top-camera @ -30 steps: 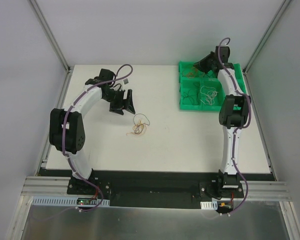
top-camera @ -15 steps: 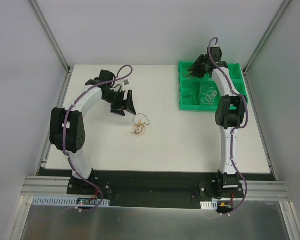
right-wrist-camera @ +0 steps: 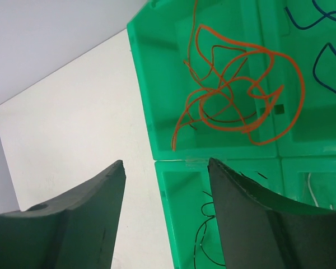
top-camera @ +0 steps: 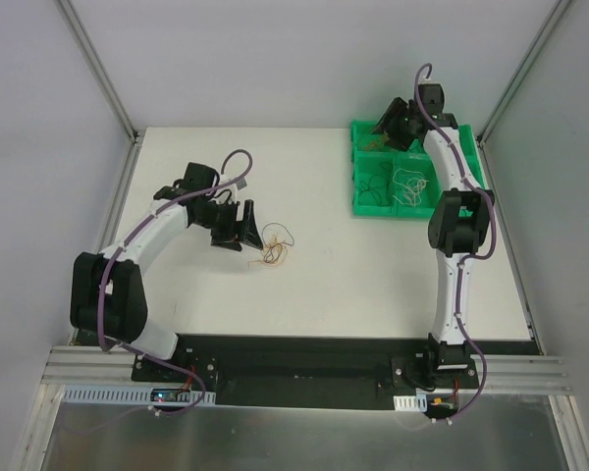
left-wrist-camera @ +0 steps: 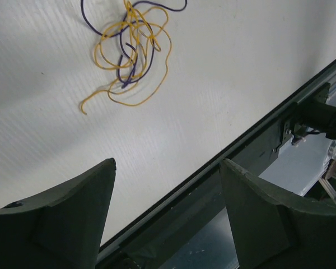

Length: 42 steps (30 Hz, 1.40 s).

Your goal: Untangle the cables

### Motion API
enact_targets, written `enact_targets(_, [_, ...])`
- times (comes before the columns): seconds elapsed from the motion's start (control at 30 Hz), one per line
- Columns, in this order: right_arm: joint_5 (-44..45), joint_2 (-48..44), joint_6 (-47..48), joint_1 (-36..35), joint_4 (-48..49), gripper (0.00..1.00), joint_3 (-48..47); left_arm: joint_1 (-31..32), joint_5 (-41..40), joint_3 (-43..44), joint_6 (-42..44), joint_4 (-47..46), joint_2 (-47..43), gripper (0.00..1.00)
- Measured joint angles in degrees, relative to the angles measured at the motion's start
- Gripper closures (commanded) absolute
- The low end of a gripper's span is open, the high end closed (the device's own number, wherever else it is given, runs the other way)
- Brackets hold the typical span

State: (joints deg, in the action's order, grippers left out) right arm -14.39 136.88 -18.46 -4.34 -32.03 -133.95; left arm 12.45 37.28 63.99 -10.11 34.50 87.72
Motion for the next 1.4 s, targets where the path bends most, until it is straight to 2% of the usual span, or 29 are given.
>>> enact_targets(0.3, [-1.6,-0.3,-1.0,0.0,3.6,0.30,-3.4,3.0,-0.5,-5.8,-2.9,-1.7,-7.6,0.26])
enact_targets(0.47, [-1.5,-5.2,-0.3,-0.2,3.4,0.32,1.8,4.0,-0.8,-5.9,-4.1,-3.0,-7.7,0.26])
enact_targets(0.53, [-1.6,-8.7,0.9,-0.5,2.4,0.35,6.3,4.4,-1.3,-5.9,-4.4,-3.5,-7.4,0.31])
enact_targets(0.6, [-1.6,-13.7,2.2,-1.6,1.7,0.41,13.2,4.5,-2.2,-5.6,-5.2,-3.8,-6.6,0.40])
enact_targets(0.7, [-3.5,-22.9,3.2,-5.7,3.5,0.41,27.6,4.5,-3.2,-4.1,-7.0,-4.0,-3.6,0.48])
enact_targets(0.77, [-5.6,-29.1,3.9,-9.5,5.8,0.41,38.0,4.4,-3.4,-3.1,-8.7,-4.8,-1.0,0.49])
enact_targets(0.8, [-6.8,-31.8,4.4,-13.6,7.2,0.39,42.6,4.4,-3.4,-3.0,-9.4,-5.2,0.2,0.49])
enact_targets(0.9, [-10.1,-35.9,7.0,-22.1,10.4,0.36,51.6,4.4,-3.4,-3.1,-11.8,-5.4,1.9,0.49])
enact_targets(1.07, [-12.2,-33.9,11.0,-31.7,14.2,0.32,55.1,4.4,-3.3,-8.5,-15.1,-6.3,-2.3,0.46])
enact_targets(1.33, [-9.9,-24.6,13.5,-33.7,16.6,0.31,52.3,4.4,-3.4,-17.3,-17.4,-3.3,-16.4,0.43])
enact_targets(1.4, [-9.2,-23.1,14.5,-33.7,16.2,0.32,51.2,4.4,-3.5,-18.0,-17.4,-3.1,-18.0,0.36])
